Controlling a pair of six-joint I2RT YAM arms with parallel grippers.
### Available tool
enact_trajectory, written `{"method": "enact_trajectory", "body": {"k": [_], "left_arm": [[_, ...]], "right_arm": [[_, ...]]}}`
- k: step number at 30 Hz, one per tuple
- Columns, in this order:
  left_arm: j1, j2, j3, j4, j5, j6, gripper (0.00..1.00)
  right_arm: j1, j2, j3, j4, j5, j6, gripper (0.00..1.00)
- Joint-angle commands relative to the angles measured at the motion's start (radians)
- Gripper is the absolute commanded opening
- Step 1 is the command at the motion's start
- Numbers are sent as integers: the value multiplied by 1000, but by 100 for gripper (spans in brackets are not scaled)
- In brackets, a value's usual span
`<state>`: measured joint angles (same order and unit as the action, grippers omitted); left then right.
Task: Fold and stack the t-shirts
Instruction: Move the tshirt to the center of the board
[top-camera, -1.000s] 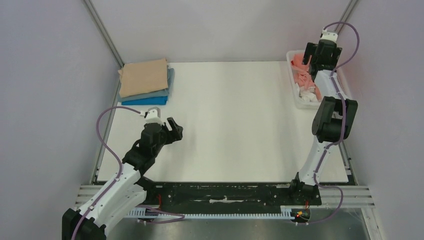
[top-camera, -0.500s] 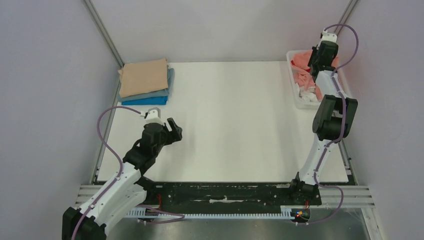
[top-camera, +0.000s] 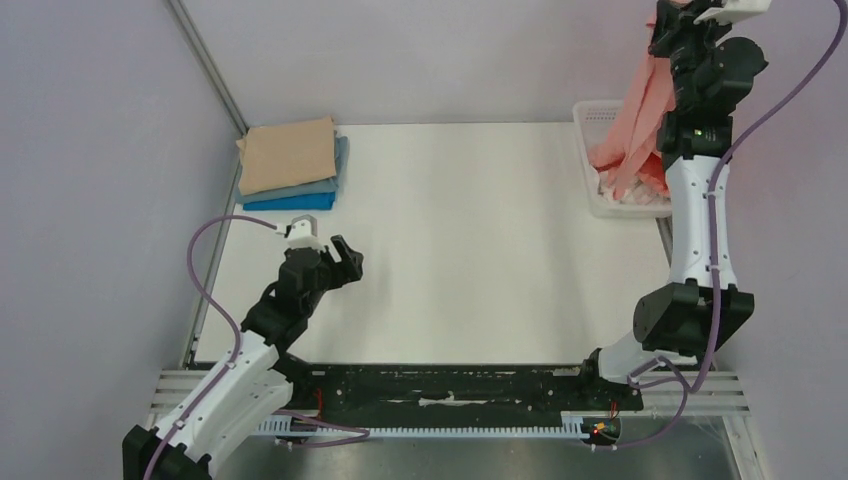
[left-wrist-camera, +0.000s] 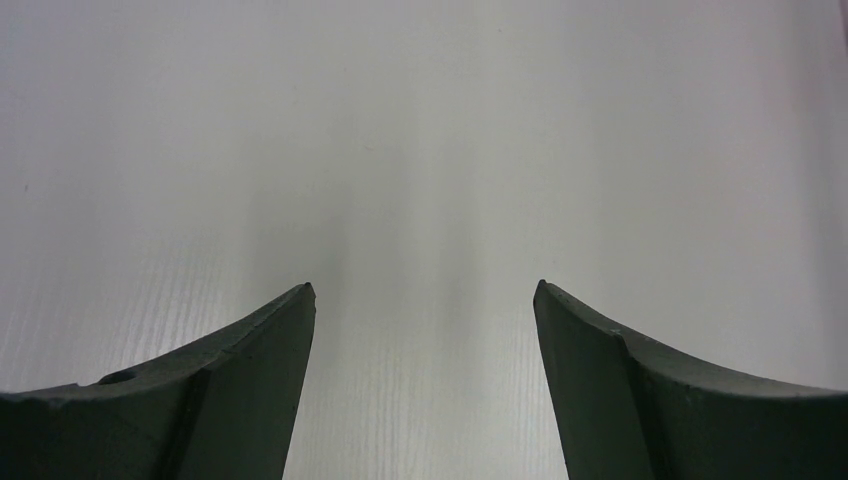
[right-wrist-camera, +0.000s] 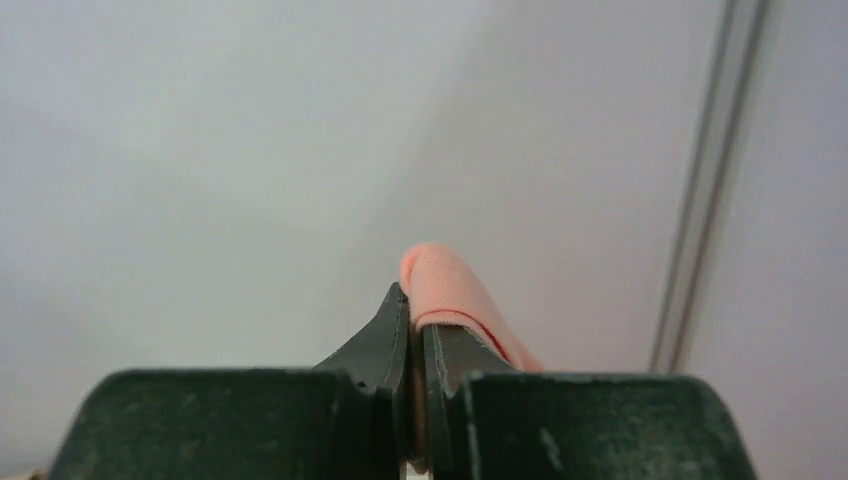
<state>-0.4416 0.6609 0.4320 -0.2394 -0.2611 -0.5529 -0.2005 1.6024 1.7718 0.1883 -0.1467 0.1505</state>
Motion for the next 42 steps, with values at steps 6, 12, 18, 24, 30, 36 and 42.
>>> {"method": "enact_trajectory", "body": {"k": [6,12,18,24,30,36,42], "left_arm": [[3,-39,17,2,-3,-43,86],[3,-51,7,0,-13,-50,86],[4,-54,28,-45,-37,-60,86],[4,-84,28,-75,-76,-73,86],[4,-71,39,-101,-82,-97,86],[3,9,46,-108,-61,-124,86],[4,168,93,-126,27,-126,86]], "right_arm": [[238,-112,75,77,-234,67,0],[421,-38,243,152,-401,234,0],[529,-62,215,257,-405,266,0],[533,-114,109,236,-407,261,0],[533,-289,-369,206,-190,152,3],[528,-434,-915,111,385,131,11],[490,-320,-1096,-51,544,150,52]]}}
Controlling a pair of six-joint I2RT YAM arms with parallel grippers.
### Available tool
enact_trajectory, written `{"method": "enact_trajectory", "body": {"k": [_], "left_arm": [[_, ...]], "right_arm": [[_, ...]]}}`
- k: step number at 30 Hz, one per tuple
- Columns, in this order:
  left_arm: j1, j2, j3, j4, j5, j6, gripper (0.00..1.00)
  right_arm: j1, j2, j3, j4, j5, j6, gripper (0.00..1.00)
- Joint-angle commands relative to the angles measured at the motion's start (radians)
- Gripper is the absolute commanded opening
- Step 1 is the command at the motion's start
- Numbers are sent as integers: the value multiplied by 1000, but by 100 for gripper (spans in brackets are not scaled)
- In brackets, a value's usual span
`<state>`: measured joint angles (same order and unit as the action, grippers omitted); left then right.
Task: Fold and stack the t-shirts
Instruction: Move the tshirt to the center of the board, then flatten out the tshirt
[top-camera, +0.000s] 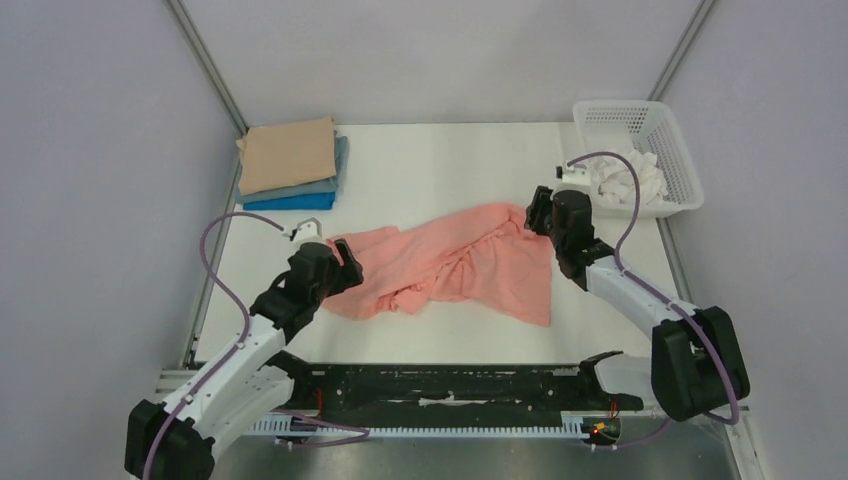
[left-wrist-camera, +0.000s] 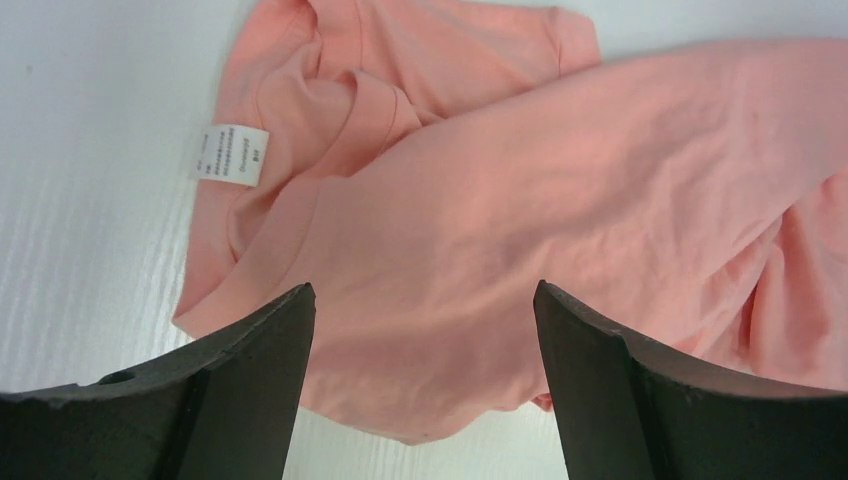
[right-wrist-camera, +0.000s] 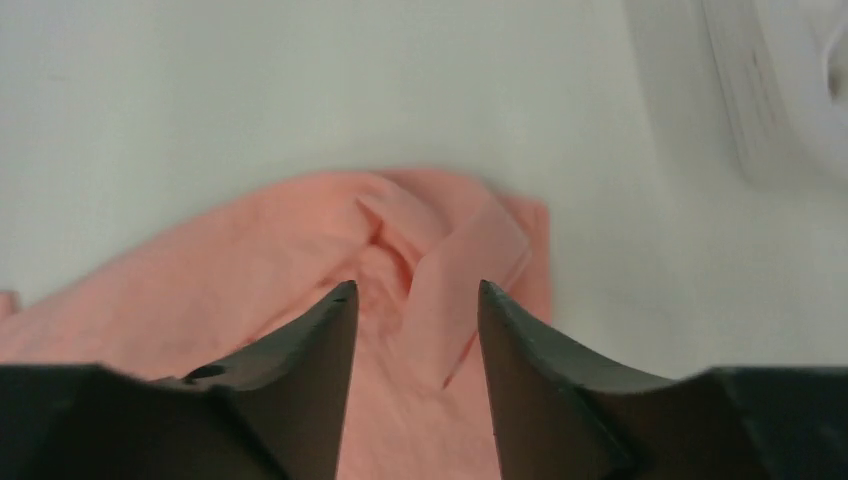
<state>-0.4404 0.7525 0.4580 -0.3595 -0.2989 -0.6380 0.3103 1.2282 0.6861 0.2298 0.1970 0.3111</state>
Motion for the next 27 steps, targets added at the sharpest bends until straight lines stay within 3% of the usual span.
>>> {"method": "enact_trajectory", "body": {"k": [1,2,6,14,21,27], "left_arm": [[3,98,74,-13,89,-45,86],[2,112,82,-24,113,-51,86],[-1,107,50,-25,252,-83,86],[-112,14,-8,2,425,-157,86],[-367,227,72,17,303,-220,86],[-409,443,63,213,239,-345,80]], "right_arm": [[-23,78,2,-135,205,-19,64],[-23,92,17,-162,215,-30,74],[-23,87,51,-228,270,-32,98],[-24,-108,-99,-216,291,-26,98],[-24,-197,-180,-194,265,-27,98],[-23,-213,-204,-174,265,-25,98]]}}
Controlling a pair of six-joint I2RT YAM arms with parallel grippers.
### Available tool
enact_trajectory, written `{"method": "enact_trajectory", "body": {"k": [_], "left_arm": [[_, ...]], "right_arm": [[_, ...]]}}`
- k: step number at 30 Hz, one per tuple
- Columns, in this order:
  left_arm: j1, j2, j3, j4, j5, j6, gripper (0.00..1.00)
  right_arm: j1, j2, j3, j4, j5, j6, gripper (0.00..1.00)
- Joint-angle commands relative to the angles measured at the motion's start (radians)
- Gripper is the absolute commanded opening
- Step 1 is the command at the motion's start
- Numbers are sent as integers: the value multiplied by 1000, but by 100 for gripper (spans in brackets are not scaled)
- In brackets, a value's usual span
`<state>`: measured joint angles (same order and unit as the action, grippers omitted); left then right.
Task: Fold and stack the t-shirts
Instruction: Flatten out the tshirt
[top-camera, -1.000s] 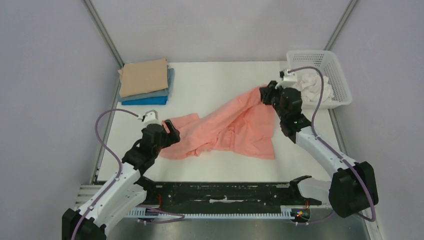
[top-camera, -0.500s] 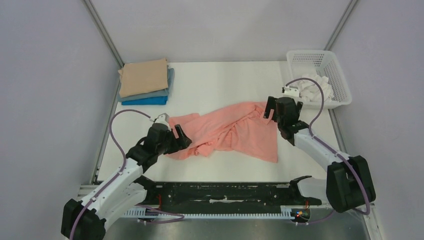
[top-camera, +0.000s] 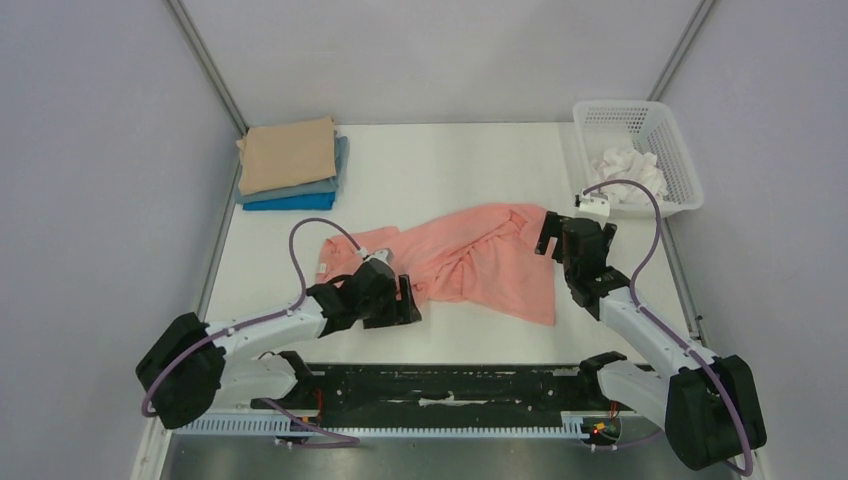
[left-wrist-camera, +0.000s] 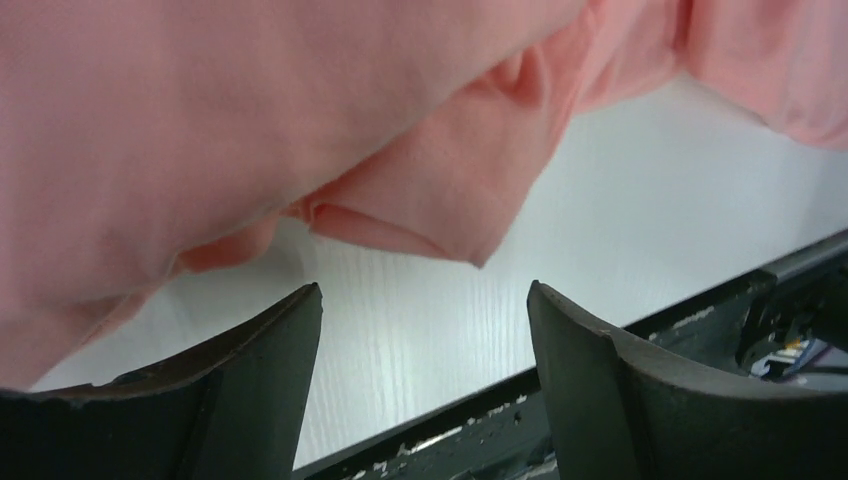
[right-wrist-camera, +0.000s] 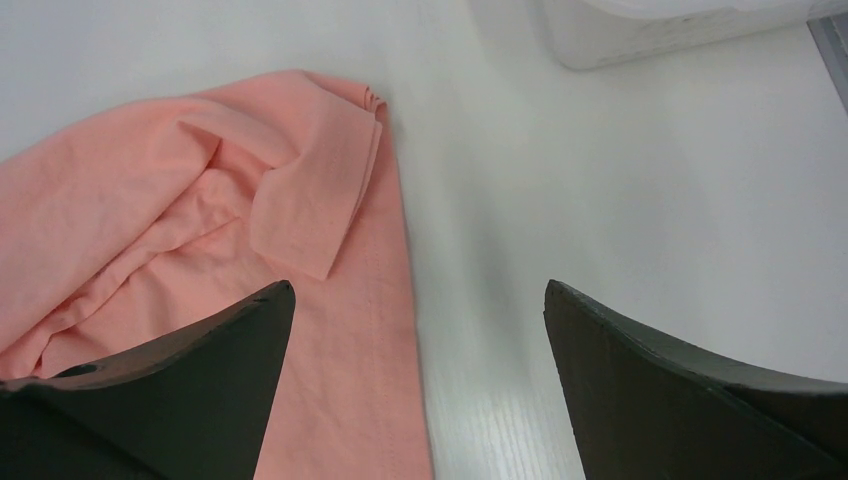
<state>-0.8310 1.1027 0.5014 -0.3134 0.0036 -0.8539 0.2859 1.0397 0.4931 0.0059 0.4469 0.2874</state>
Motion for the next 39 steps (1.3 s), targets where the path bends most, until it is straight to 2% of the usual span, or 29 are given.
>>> {"method": "enact_trajectory", "body": {"k": [1,7,12,15,19,23,28,31,36,39], "left_arm": [[-20,125,19,189,-76,-152,78],[-23,197,8,265,-127,-219,60],[-22,189,19,240,-125,-219,19],[-23,145,5,206,-139,-222,2],[-23,70,-4,138,-148,-213,2],[-22,-44,8,3,-237,-192,2],[-17,-185,28,-164,-408,-184,2],[5,-242,40,-213,-464,-170,2],[69,-272,55,-205,-504,-122,2],[123,-260,70,-200,-490,-99,2]], "right_arm": [[0,-24,-14,51,15,-3,98],[1,-32,-27,54,23,-7,98],[0,-26,-28,55,30,-9,98],[-1,-22,-28,55,38,-8,98],[-1,-12,-21,58,38,-9,98],[-1,13,-8,62,9,-13,98],[-1,69,11,95,-175,-27,98],[-1,110,24,121,-288,-35,98],[-1,186,29,193,-415,-5,98],[-1,245,57,222,-429,5,96]]}}
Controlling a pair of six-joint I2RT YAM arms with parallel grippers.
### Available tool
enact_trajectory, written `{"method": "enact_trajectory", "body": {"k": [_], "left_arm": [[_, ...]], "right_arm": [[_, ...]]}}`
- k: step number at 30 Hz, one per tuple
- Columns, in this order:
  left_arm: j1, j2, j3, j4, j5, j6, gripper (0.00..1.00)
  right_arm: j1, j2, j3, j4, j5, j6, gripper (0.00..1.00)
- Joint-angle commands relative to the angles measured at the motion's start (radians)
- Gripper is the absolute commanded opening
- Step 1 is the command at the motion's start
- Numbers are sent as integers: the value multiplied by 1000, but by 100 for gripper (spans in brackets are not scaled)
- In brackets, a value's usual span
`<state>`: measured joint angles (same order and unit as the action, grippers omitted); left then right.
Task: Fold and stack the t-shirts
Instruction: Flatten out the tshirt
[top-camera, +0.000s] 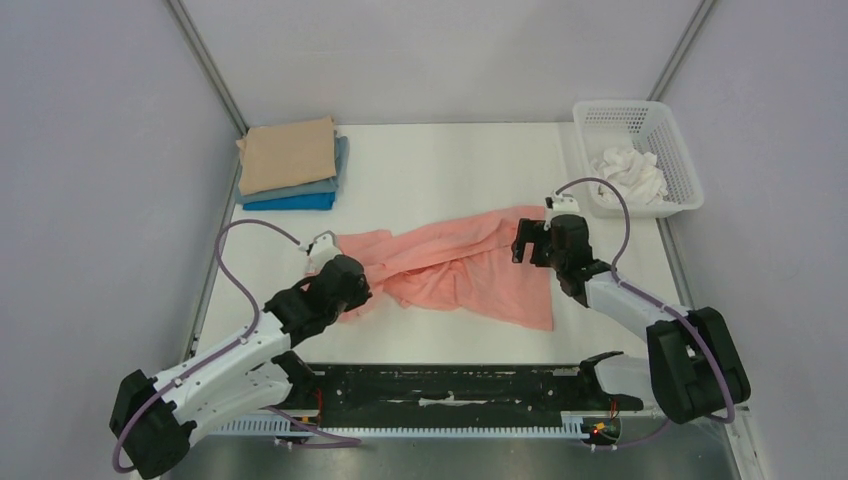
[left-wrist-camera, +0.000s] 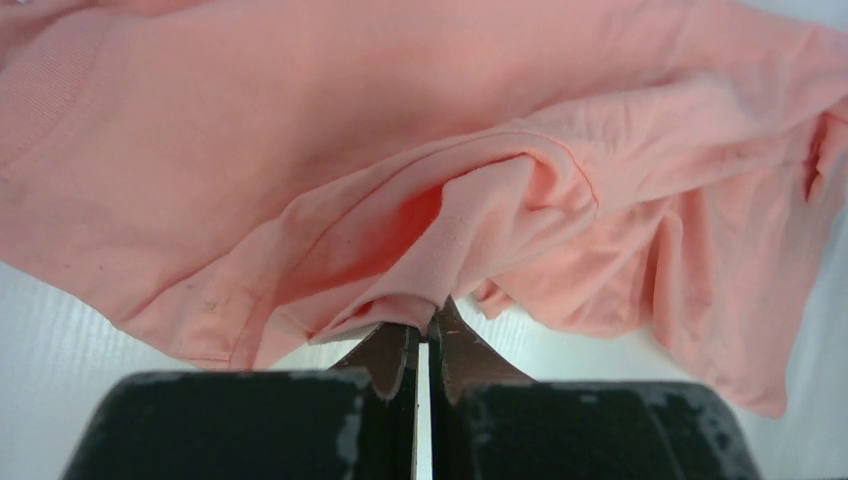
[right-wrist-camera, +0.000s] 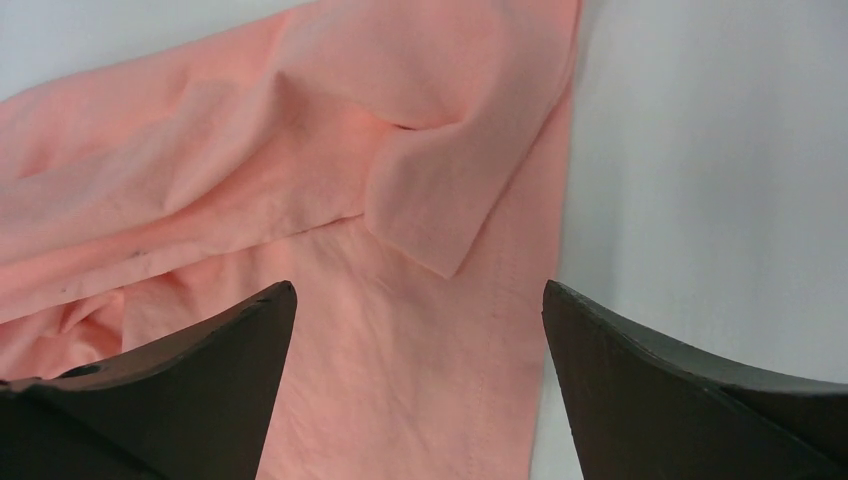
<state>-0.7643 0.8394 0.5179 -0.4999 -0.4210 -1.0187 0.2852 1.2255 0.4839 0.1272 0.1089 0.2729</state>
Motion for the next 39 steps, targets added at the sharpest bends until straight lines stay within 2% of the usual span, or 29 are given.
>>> {"method": "enact_trajectory", "body": {"k": [1,6,13,22,25,27,30,35,39], "left_arm": [[70,7,56,-5,-56,73,2],[103,27,54,24,-21,97,2],[123,44,53,32,-13,110,2],[151,52,56,29,-19,124,2],[157,42,55,21,-29,125,2],[160,35,53,17,-36,126,2],[164,26,53,12,-39,127,2],[167,3,107,-18,-55,136,2],[168,-65,209,-30,-73,171,2]], "right_arm": [[0,83,82,104,-86,27,94],[0,197,146,125,-10,28,86],[0,347,250,126,38,28,59],[0,438,320,78,67,58,38],[0,450,334,51,64,58,29],[0,451,338,38,54,51,19],[0,430,324,39,45,38,1],[0,283,291,46,30,3,0],[0,59,252,21,29,-20,0]]}}
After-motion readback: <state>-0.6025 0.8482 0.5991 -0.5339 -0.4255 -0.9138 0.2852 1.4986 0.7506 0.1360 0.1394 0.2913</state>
